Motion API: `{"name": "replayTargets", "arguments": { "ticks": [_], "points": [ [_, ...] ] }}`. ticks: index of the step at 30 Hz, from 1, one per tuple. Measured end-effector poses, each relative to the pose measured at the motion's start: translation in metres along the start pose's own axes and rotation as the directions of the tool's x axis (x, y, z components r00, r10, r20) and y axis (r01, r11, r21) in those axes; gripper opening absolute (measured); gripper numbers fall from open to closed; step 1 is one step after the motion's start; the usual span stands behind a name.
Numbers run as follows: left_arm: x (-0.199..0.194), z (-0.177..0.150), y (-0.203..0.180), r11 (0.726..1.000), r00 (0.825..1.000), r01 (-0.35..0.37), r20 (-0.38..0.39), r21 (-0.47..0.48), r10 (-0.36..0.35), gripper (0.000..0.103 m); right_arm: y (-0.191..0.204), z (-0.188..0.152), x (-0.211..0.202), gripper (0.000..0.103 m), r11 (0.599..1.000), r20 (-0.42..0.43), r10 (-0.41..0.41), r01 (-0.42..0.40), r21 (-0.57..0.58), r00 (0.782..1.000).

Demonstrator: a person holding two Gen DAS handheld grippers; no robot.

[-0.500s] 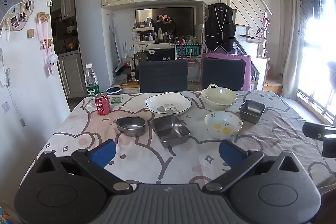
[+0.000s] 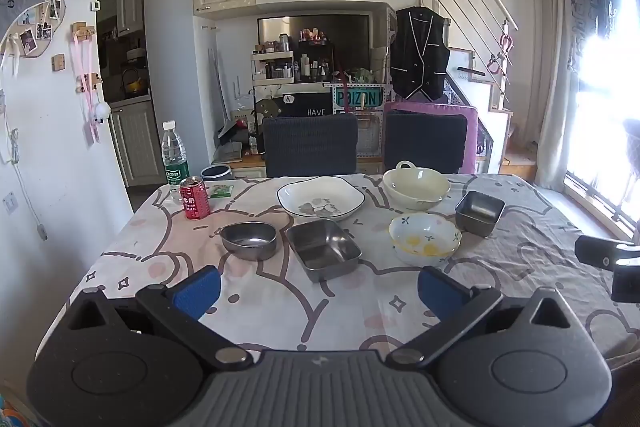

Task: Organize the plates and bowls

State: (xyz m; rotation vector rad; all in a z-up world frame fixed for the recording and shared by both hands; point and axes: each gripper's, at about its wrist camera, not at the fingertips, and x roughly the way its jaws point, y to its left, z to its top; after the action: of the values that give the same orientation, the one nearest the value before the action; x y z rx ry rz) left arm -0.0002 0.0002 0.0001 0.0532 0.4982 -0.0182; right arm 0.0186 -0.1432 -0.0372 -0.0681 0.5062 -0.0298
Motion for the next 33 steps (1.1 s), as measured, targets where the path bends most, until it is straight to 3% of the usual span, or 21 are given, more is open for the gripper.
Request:
{"name": "replayTargets", "arguments": {
  "ticks": [33],
  "points": [
    [0.0,0.0,0.0001,1.0,1.0,0.001,-0.001,-0.002,-0.001,0.103,-0.0004,-0.0003,0.0003,0.103,1.0,-0.007,-0.003,0.003,-0.005,1.0]
  ]
}}
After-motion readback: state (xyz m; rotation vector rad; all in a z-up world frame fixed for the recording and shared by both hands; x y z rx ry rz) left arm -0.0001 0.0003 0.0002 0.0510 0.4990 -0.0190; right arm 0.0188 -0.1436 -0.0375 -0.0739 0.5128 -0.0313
